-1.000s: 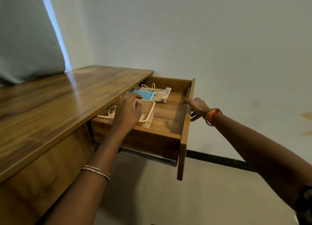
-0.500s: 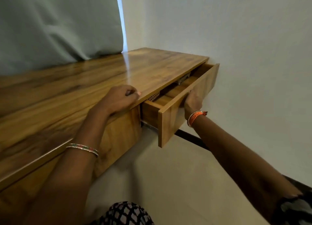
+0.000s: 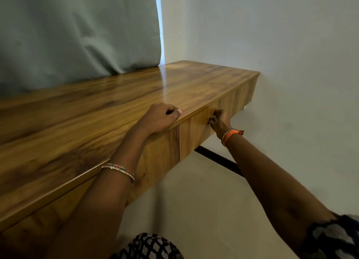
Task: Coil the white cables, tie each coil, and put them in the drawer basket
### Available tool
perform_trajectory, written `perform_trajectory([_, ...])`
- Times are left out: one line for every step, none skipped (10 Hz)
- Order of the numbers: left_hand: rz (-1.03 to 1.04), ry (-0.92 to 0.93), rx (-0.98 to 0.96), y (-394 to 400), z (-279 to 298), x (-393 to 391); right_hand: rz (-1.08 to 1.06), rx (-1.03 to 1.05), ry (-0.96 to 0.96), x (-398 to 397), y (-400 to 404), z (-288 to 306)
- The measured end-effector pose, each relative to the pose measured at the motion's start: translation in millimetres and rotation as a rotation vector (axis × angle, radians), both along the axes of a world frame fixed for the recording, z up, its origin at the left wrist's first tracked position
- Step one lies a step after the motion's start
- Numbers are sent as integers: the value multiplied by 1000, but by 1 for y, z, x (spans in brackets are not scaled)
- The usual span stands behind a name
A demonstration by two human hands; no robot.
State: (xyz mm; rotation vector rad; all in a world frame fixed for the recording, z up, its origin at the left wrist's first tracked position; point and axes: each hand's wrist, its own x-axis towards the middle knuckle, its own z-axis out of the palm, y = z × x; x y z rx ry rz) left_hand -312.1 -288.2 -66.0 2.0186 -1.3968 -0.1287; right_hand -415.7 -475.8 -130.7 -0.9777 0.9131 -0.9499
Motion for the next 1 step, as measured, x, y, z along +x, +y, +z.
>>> perform_trajectory([17, 91, -67, 8, 7, -1, -140, -217, 55, -6, 25, 21])
